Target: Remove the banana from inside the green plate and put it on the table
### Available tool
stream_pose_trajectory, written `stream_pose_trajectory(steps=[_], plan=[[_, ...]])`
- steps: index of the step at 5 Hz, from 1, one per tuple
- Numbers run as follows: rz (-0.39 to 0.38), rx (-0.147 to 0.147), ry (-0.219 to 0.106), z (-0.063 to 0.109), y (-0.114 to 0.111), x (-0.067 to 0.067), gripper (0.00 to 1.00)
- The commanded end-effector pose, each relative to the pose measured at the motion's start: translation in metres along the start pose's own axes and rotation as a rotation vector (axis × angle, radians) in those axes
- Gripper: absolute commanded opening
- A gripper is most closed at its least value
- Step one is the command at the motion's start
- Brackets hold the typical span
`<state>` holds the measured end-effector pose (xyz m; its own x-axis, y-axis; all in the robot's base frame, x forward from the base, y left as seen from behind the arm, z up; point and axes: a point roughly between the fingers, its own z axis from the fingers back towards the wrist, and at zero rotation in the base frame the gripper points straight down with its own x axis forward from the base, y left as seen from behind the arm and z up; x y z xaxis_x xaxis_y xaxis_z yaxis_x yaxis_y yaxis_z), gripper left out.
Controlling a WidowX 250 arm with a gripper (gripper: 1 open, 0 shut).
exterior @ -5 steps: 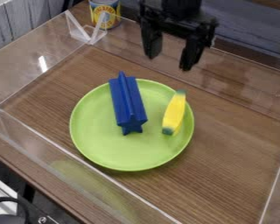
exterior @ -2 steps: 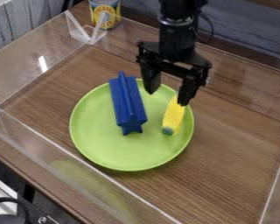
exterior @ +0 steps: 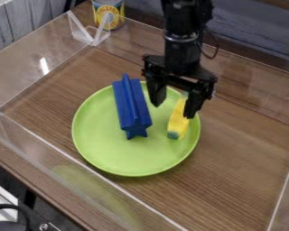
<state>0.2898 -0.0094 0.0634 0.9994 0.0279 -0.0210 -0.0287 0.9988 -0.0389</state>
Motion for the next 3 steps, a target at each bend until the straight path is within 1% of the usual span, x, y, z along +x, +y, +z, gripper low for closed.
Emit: stream_pose_trajectory(steps=[1, 3], plan=[[0.003, -0.007, -0.032, 0.0, -0.003, 0.005, 1.0], [0.017, -0.021, -0.035, -0.012, -0.003, 0.008, 1.0]])
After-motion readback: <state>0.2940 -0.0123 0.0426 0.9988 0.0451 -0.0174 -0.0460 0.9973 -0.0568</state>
